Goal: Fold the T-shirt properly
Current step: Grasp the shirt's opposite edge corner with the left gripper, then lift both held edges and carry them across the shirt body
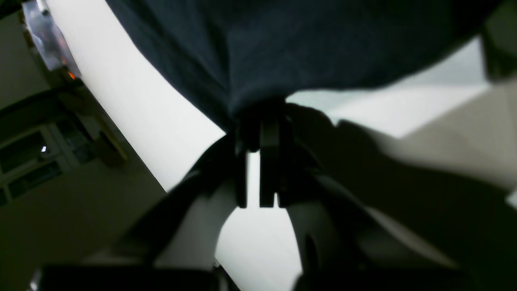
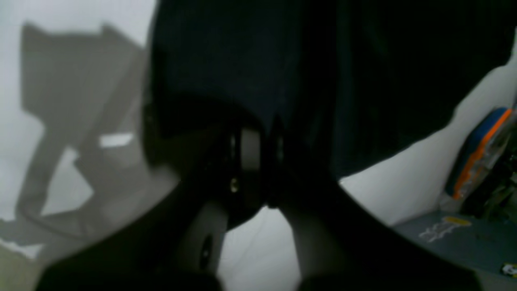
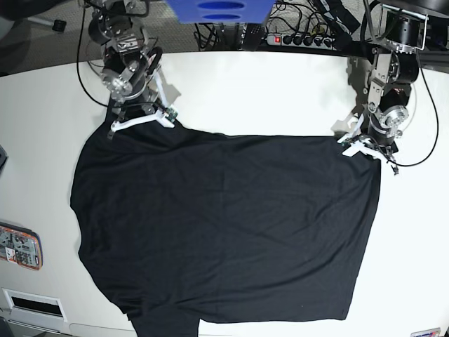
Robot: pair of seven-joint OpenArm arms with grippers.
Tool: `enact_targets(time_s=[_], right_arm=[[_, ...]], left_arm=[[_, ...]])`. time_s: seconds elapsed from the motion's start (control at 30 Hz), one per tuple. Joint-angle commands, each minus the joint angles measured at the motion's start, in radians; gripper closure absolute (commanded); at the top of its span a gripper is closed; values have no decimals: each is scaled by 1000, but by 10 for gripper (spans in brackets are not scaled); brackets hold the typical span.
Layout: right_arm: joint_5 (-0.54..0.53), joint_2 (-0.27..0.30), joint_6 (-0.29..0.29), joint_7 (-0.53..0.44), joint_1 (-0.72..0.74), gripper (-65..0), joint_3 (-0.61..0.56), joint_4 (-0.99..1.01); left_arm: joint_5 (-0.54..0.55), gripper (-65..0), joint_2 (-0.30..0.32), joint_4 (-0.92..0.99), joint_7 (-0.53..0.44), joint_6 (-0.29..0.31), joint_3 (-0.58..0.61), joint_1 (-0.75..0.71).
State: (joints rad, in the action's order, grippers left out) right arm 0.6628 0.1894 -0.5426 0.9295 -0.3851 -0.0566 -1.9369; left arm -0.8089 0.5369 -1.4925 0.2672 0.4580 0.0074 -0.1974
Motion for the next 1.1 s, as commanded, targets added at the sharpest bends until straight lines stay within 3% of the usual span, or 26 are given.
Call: enact_targets(time_s=[0.0,0.17,0.57,0.8,1.07], right_arm=[[10,3,2,-13,10,0,14,-23],[10,3,2,-23,34,0,39,-25],[-7,9,2,-79,193,0,56,-20],[-185,11,0,-74,449,0,54,-3],[-199,19,0,-79,501,0,56,107]], left_arm=[[-2,0,-1,-24,-3,-9,-7,6],[-2,0,-4,-76,-3,-9,-22,6],[-2,0,-94,-89,1,-9,-123,86],[-11,0,-180,0,1,-9,-175,203],[-2,0,-197,42,1,-9,-215,269]])
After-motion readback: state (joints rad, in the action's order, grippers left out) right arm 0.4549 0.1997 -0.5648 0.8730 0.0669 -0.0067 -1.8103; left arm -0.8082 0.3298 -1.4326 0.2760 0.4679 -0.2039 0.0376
